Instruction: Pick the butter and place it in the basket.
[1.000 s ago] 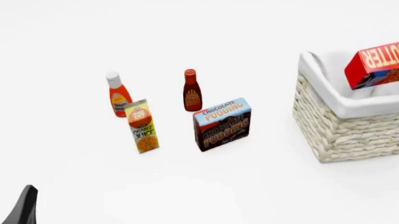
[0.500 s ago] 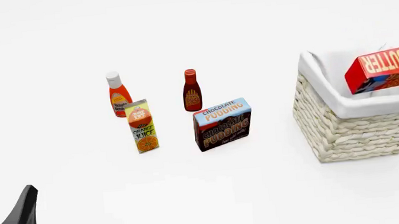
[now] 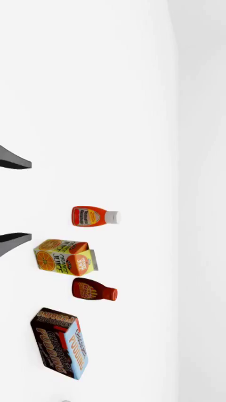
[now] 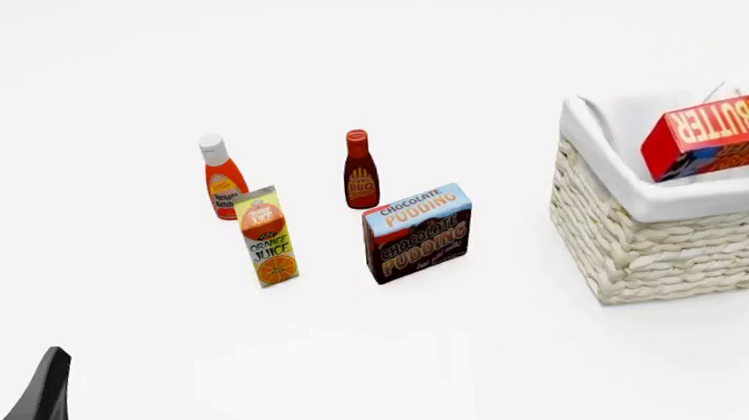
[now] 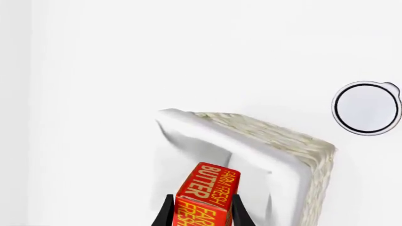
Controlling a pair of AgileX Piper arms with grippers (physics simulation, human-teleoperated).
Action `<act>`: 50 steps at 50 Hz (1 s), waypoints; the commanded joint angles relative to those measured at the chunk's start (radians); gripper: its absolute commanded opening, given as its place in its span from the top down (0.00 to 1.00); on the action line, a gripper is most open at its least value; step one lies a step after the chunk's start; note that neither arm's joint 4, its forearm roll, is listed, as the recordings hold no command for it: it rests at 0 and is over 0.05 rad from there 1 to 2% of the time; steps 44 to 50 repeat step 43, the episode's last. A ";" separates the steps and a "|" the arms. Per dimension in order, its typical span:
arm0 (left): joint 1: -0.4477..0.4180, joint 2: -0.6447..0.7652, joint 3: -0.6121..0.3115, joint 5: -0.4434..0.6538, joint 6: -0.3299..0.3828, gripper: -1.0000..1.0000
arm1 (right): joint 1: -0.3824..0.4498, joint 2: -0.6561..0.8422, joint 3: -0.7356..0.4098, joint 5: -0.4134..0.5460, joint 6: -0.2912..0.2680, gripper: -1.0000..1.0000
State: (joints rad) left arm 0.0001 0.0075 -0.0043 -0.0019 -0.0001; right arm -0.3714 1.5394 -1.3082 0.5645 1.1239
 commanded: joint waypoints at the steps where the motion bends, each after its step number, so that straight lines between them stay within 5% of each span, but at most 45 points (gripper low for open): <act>1: 0.000 0.000 0.000 0.000 0.000 0.00 | -0.002 0.000 -0.015 -0.019 0.015 1.00; 6: 0.000 0.000 0.000 0.000 0.000 0.00 | -0.017 -0.027 0.017 -0.067 0.041 1.00; 7: 0.000 0.000 0.000 0.000 0.000 0.00 | -0.019 -0.026 0.009 -0.062 0.033 0.00; 50: 0.000 0.000 0.000 0.000 0.000 0.00 | 0.008 -0.187 0.031 -0.131 0.038 0.00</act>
